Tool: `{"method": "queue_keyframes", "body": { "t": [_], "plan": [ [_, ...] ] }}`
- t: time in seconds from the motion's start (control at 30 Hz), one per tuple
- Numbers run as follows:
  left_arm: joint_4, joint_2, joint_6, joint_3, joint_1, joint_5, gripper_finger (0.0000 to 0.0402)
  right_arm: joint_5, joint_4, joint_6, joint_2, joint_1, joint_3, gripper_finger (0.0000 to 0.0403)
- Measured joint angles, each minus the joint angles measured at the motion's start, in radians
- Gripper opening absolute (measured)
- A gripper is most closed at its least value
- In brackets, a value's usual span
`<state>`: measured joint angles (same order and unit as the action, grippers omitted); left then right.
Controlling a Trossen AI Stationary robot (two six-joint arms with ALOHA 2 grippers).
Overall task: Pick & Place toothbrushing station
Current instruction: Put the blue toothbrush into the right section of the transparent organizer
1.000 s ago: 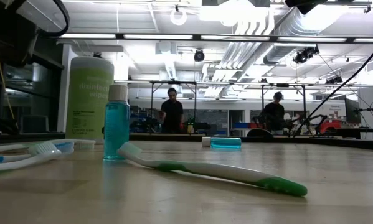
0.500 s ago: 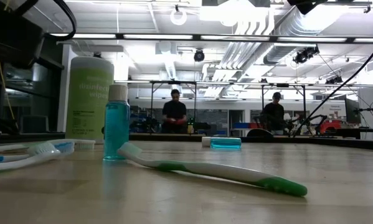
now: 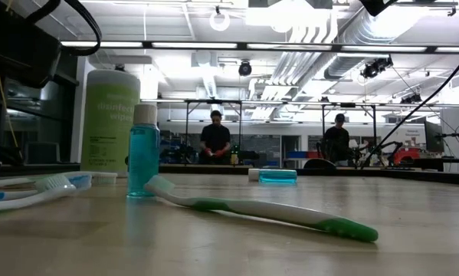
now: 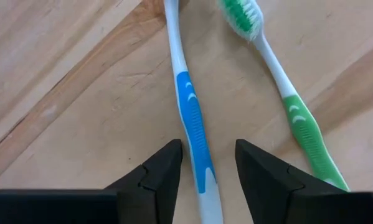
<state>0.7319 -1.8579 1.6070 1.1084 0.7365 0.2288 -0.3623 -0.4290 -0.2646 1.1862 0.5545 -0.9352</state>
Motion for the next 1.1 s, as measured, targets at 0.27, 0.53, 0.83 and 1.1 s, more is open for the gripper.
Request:
{"method": "queue_keyframes", "body": {
  "t": [0.27, 0.53, 0.83, 1.1],
  "plan": [
    [0.012, -0.001, -0.013, -0.002, -0.007, 0.012, 0.0089, 0.0, 0.0, 0.0, 0.0, 0.0, 0.0, 0.0044],
    [0.013, -0.002, -0.016, -0.003, -0.008, 0.041, 0.0035, 0.005, 0.0, -0.004, 0.0, 0.0, 0.0, 0.0044],
    [0.005, -0.003, -0.036, -0.003, -0.01, 0.062, 0.0008, 0.031, 0.0, -0.004, 0.0, 0.0, 0.0, 0.0044],
    [0.018, 0.0, -0.016, -0.003, 0.006, 0.054, 0.0005, 0.033, 0.0, -0.004, 0.0, 0.0, 0.0, 0.0044]
  ]
}}
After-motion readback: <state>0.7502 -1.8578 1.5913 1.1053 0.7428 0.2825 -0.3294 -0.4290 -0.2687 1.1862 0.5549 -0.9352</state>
